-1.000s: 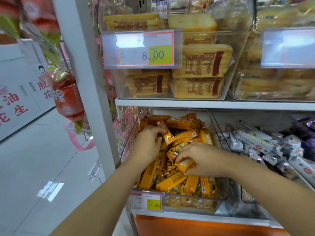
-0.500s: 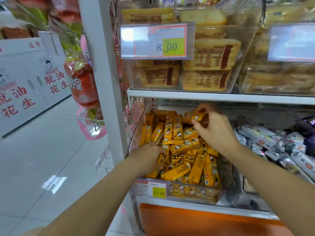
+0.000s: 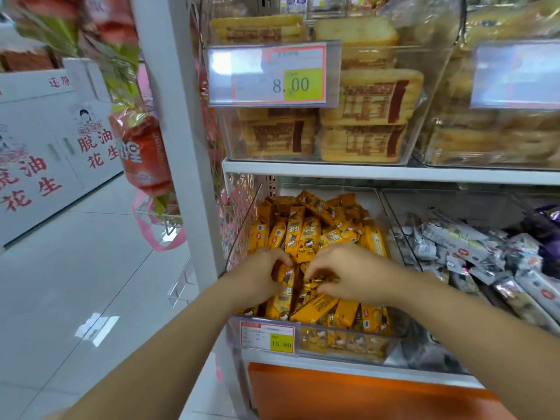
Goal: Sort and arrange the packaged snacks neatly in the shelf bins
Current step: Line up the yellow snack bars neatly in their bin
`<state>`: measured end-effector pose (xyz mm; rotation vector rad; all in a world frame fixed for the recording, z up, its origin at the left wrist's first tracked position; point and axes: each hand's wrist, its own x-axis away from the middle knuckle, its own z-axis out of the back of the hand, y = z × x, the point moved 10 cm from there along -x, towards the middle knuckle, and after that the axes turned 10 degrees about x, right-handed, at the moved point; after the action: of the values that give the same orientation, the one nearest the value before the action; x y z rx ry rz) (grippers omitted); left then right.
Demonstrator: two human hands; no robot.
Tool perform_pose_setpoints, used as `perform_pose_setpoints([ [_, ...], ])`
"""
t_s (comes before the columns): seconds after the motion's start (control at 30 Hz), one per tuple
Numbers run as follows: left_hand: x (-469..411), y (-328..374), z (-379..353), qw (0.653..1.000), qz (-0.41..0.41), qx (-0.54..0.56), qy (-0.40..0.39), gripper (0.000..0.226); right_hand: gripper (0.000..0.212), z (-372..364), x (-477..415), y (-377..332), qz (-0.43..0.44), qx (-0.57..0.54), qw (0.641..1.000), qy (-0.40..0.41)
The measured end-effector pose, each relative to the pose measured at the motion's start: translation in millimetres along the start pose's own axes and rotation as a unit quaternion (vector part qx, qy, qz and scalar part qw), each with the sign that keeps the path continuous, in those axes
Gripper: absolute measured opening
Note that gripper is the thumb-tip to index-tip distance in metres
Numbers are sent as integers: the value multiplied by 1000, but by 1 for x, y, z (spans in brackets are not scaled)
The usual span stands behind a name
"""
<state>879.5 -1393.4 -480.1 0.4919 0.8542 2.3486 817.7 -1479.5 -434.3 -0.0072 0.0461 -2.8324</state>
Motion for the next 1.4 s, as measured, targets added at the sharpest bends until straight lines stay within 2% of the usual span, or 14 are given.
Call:
perform_pose_setpoints([
  [0.03, 0, -1, 0, 1000, 3, 10, -2, 41, 36, -18, 0, -5, 9, -4, 998, -61],
  [0.1, 3, -1, -1, 1000, 9, 0, -10, 42, 51, -37, 0, -5, -1, -4, 994, -110],
  [0.17, 4, 0, -6, 999, 10, -46, -22, 48, 57, -40, -2, -6, -10, -6, 995, -97],
  [0.27, 12, 6, -5, 992, 1, -120, -46, 53, 48, -31, -6, -13, -4, -27, 999, -43],
  [0.33, 24, 18, 6, 991, -11, -120, -49, 54, 45, -30, -10, -20, 9, -38, 999, -31],
  [0.43, 51, 35, 27, 993, -44, -99, -35, 43, 48, -37, -19, -28, 20, -37, 998, -40],
  [0.6, 82, 18, 42, 996, -30, -87, -1, 35, 56, -48, -32, -40, 30, -15, 999, -36],
  [0.73, 93, -1, 35, 986, -7, -167, -2, 46, 66, -66, -44, -42, 11, 0, 996, -93],
  [0.8, 96, -9, 22, 979, 4, -199, -34, 58, 62, -69, -49, -35, -9, -17, 995, -94],
  [0.93, 95, -17, -2, 969, 23, -234, -80, 62, 39, -60, -47, -17, -47, -14, 997, -57],
  [1.03, 89, -17, -11, 968, 18, -230, -100, 72, 31, -61, -48, -22, -59, -56, 996, -20],
  [1.17, 85, -17, -14, 965, 22, -235, -111, 67, 23, -53, -46, -22, -37, -94, 994, -30],
  [1.33, 85, -13, -13, 965, 19, -231, -122, 59, 43, -54, -12, -7, -13, -21, 987, -160],
  [1.4, 87, -9, -10, 966, 21, -230, -116, 56, 50, -56, -9, -10, -15, -19, 985, -171],
])
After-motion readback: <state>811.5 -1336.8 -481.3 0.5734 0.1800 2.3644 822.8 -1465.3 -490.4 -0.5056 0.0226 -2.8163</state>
